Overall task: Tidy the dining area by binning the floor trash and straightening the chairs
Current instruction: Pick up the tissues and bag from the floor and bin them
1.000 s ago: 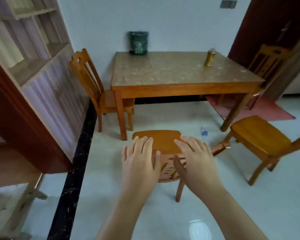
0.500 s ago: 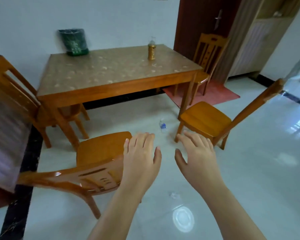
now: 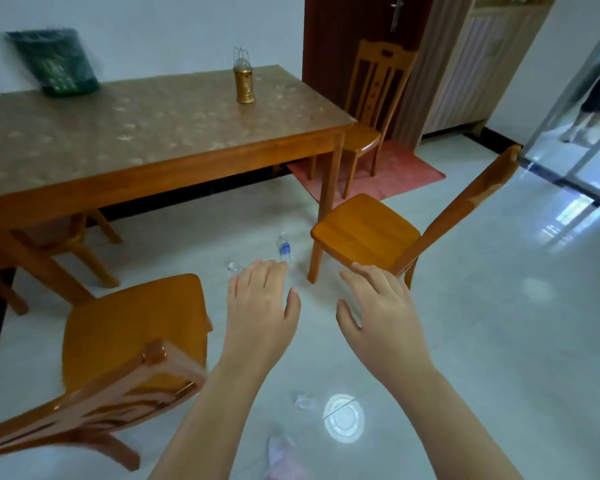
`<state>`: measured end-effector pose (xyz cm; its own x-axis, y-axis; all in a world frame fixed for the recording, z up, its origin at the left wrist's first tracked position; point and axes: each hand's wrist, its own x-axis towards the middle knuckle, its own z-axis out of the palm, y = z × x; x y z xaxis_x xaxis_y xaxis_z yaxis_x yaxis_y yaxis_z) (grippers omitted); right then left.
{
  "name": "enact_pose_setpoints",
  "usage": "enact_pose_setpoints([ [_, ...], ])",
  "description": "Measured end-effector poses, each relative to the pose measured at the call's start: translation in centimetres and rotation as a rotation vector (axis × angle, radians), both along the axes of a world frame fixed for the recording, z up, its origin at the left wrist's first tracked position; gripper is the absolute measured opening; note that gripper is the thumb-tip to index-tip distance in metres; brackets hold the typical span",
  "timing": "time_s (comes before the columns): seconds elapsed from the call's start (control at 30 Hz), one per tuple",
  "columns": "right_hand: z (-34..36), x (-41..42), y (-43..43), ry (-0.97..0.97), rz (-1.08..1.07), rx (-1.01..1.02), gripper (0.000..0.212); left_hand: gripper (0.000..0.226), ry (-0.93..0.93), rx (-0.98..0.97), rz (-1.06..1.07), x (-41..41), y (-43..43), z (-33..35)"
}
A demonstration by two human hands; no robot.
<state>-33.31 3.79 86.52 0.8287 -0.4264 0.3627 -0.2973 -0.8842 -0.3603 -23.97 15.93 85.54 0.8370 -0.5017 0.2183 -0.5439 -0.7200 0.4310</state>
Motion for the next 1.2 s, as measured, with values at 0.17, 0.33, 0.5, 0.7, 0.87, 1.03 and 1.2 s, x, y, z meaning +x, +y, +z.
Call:
enact_pose_setpoints([
  [0.17,-0.2,7.1,-3.9,-0.017,0.076,-0.047,0.034,0.042,0.033,-0.035,0.084,7.1,-3.7,-1.5],
  [0.33,-0.1,15.4,-6.7,0.011,0.179,-0.063,0.033,0.04,0.056,-0.11,0.198,13.5,-5.6,-1.7],
  [0.5,-0.9,21.6,-7.5,0.058,0.303,-0.053,0.033,0.04,-0.017,-0.11,0.323,18.2,-5.4,-2.6],
  [0.7,-2.8,27.7,-8.1,0.107,0.475,-0.03,0.033,0.033,-0.01,-0.066,0.489,21.4,-4.8,-4.5],
  [0.87,-6.5,32.4,-8.8,0.089,0.722,-0.051,0.035,0.038,0.017,-0.063,0.67,21.8,-6.0,-7.8],
  [1.03,-11.6,35.7,-9.5,0.174,0.997,-0.005,0.036,0.035,0.001,-0.164,1.024,20.0,-9.1,-12.9],
  [1.2,-17.5,36.3,-10.5,0.239,1.206,-0.029,0.037,0.035,0.048,-0.185,1.3,16.5,-12.4,-19.6],
])
